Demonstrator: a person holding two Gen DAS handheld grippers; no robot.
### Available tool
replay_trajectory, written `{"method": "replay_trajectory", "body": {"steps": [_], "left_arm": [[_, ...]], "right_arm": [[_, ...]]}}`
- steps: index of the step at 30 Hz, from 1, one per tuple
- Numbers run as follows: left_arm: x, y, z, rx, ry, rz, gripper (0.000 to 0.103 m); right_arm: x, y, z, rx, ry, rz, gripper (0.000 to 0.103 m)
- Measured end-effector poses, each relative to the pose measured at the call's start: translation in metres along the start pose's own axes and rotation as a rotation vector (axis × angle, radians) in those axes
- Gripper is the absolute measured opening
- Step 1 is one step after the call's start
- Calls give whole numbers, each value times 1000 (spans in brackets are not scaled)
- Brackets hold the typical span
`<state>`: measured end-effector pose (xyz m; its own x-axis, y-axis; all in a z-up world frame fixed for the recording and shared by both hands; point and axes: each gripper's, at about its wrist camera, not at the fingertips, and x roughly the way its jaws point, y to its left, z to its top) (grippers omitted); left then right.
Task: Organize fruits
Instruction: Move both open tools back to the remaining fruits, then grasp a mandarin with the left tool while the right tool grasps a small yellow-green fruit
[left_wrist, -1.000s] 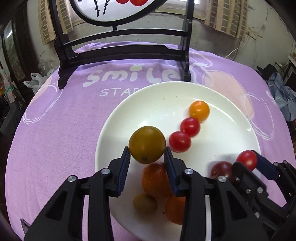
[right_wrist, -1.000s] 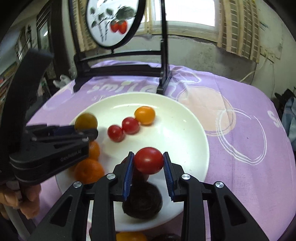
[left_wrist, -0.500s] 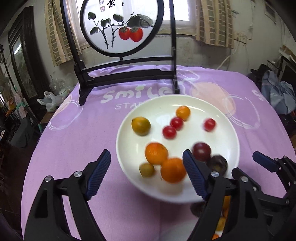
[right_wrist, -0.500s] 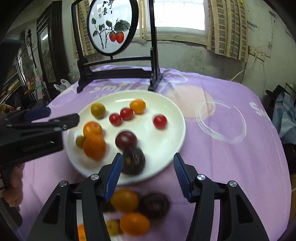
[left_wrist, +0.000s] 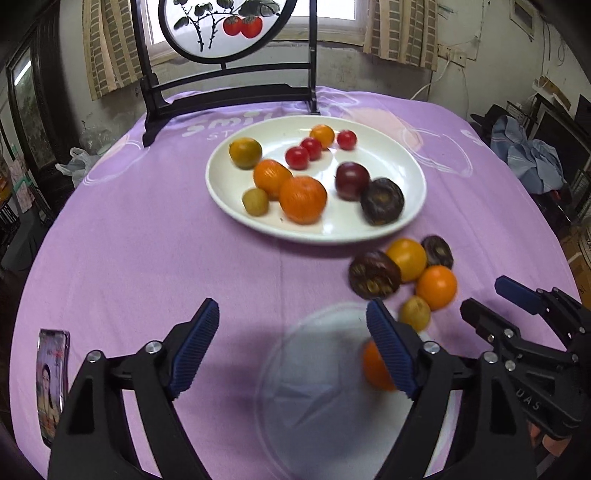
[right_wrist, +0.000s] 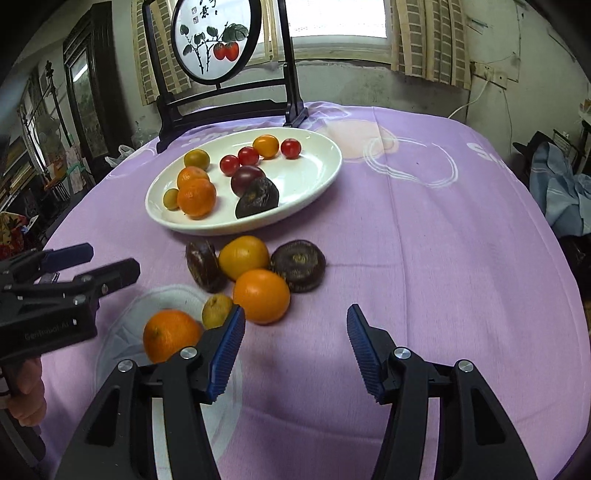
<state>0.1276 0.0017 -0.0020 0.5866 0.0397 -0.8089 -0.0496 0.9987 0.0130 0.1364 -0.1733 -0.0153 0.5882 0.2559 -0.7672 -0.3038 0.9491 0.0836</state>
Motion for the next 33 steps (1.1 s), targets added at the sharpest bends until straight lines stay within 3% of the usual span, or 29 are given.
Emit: {"method": "replay_trajectory", "body": {"steps": [6, 22, 28, 29, 33], "left_arm": [[-4, -20, -23, 33, 12, -36, 85], [16, -63, -34, 139, 41, -113, 86], [16, -76, -39, 192, 27, -182, 54], [15, -78, -40, 198, 29, -202, 43], [13, -81, -39, 209, 33, -195, 39]], "right_arm": [[-9, -12, -12, 45, -27, -2, 63], [-11, -33, -16, 119, -41, 28, 68], [-11, -35, -16, 130, -41, 23, 68], [-10, -36, -16, 130, -38, 20, 68], [-8, -35, -17, 130, -32, 19, 68]]}}
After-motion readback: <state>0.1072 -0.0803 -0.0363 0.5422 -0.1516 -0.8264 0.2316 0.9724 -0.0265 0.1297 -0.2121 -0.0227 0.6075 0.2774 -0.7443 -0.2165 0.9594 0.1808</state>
